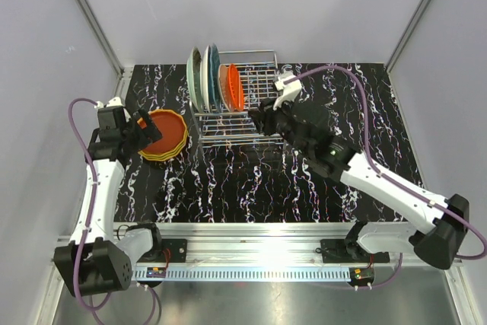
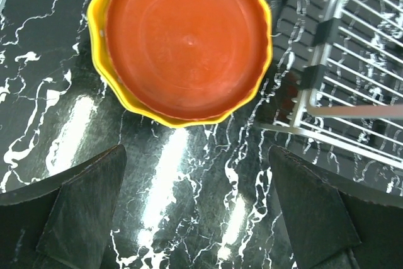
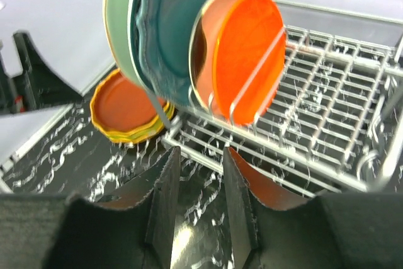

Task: Load the plates into the dish rack
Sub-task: Grab a plate with the left arm

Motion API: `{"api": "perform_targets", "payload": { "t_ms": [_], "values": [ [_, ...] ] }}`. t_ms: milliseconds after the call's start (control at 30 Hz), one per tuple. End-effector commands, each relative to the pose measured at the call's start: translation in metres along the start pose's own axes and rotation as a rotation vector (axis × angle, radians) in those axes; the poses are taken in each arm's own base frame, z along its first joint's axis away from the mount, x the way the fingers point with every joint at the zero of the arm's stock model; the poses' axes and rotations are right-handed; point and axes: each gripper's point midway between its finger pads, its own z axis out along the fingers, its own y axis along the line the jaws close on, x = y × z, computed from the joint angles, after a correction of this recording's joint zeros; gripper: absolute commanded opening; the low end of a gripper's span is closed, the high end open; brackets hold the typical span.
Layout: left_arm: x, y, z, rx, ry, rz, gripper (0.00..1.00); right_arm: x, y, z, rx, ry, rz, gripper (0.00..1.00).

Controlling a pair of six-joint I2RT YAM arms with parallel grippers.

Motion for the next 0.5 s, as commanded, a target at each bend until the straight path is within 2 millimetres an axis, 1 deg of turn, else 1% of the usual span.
{"api": "perform_targets", "payload": {
  "t_ms": [0,33,67,100,133,167,200,233,267,300,333,367,400,433,467],
  "values": [
    [-0.004,0.012,0.011,-0.054,-0.008,-0.021,0.99,-0.006,0.000,-0.022,-0.031,-0.038,0.028,0.41],
    [-0.002,0.019,0.015,-0.093,0.003,-0.034,0.99,0.005,-0.003,-0.026,-0.029,-0.022,0.026,0.41],
    [-0.002,0.022,0.016,-0.108,0.007,-0.042,0.99,0.008,-0.005,-0.030,-0.032,-0.019,0.026,0.40],
    [-0.003,0.025,0.019,-0.120,0.012,-0.049,0.99,0.005,-0.006,-0.039,-0.033,-0.036,0.030,0.38],
    [-0.001,0.029,0.023,-0.133,0.029,-0.062,0.99,0.017,-0.011,-0.043,-0.025,-0.016,0.030,0.36],
    [-0.001,0.030,0.026,-0.132,0.036,-0.068,0.99,0.020,-0.012,-0.046,-0.022,-0.017,0.031,0.34],
    [-0.001,0.030,0.028,-0.123,0.046,-0.073,0.99,0.017,-0.013,-0.053,-0.026,-0.033,0.036,0.30],
    [0.001,0.031,0.032,-0.129,0.063,-0.072,0.99,0.027,-0.017,-0.056,-0.020,-0.021,0.035,0.27],
    [0.001,0.032,0.035,-0.133,0.072,-0.072,0.98,0.029,-0.018,-0.059,-0.021,-0.020,0.033,0.25],
    [0.001,0.033,0.037,-0.136,0.076,-0.068,0.92,0.027,-0.019,-0.065,-0.023,-0.034,0.036,0.23],
    [0.001,0.035,0.039,-0.145,0.087,-0.061,0.88,0.034,-0.021,-0.068,-0.020,-0.022,0.031,0.21],
    [-0.001,0.037,0.040,-0.158,0.088,-0.057,0.85,0.035,-0.022,-0.070,-0.020,-0.025,0.030,0.21],
    [-0.001,0.041,0.040,-0.184,0.088,-0.056,0.79,0.033,-0.022,-0.076,-0.031,-0.036,0.024,0.21],
    [-0.002,0.042,0.040,-0.195,0.091,-0.058,0.78,0.039,-0.023,-0.078,-0.032,-0.027,0.017,0.21],
    [-0.003,0.043,0.041,-0.198,0.090,-0.061,0.77,0.038,-0.024,-0.080,-0.033,-0.033,0.017,0.21]
  ]
}}
